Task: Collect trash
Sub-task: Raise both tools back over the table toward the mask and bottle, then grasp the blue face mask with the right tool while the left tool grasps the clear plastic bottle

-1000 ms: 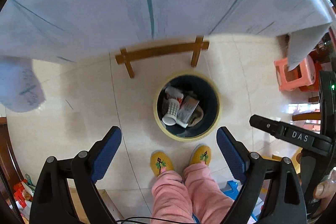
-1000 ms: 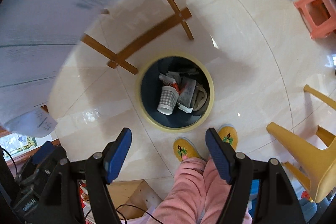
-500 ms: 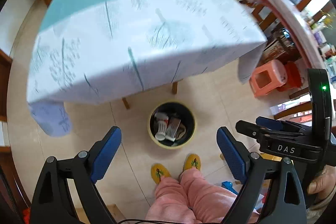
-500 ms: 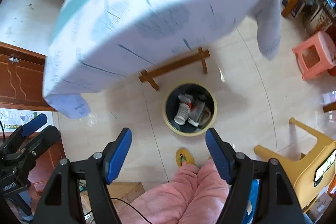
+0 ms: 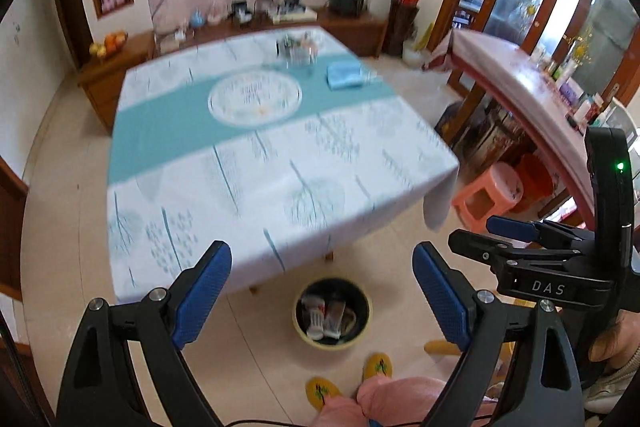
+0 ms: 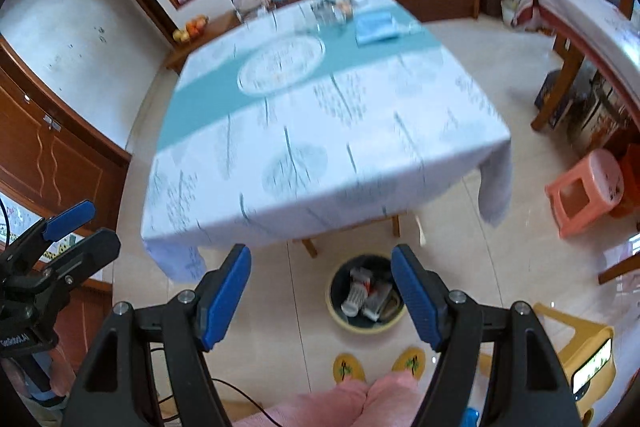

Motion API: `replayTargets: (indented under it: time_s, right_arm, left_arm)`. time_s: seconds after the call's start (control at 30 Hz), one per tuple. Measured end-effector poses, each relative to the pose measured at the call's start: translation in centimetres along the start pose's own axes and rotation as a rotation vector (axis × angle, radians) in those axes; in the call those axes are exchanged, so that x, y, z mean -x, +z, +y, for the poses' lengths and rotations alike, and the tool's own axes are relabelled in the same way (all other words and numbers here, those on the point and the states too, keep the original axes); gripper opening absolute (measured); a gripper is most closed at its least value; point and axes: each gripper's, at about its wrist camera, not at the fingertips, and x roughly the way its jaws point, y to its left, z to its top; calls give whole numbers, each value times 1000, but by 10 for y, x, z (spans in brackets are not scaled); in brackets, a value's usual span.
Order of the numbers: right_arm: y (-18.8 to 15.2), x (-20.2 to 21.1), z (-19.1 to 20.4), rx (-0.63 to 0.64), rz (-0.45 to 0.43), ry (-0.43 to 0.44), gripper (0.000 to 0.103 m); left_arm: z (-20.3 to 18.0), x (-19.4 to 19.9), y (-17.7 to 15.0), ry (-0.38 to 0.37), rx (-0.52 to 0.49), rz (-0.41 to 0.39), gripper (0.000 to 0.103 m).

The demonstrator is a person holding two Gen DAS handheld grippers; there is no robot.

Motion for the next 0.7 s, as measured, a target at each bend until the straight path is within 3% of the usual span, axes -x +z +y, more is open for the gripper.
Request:
replayTargets:
  time_s: [0.17, 0.4, 0.53, 0.7]
  right_arm:
    - [29, 17, 7, 44, -54, -25, 73]
    - [80, 26, 4, 108, -129, -36, 73]
    - [127, 22, -10, 164, -154, -46, 73]
    - [210, -5, -35, 266, -164, -26, 73]
  left_arm:
    - [6, 20, 30, -12, -2, -98, 91]
    - [12, 8, 84, 20, 7, -121, 91]
    - [12, -13, 118, 33, 30, -121, 91]
    - [13, -65, 175, 66, 77, -90, 91]
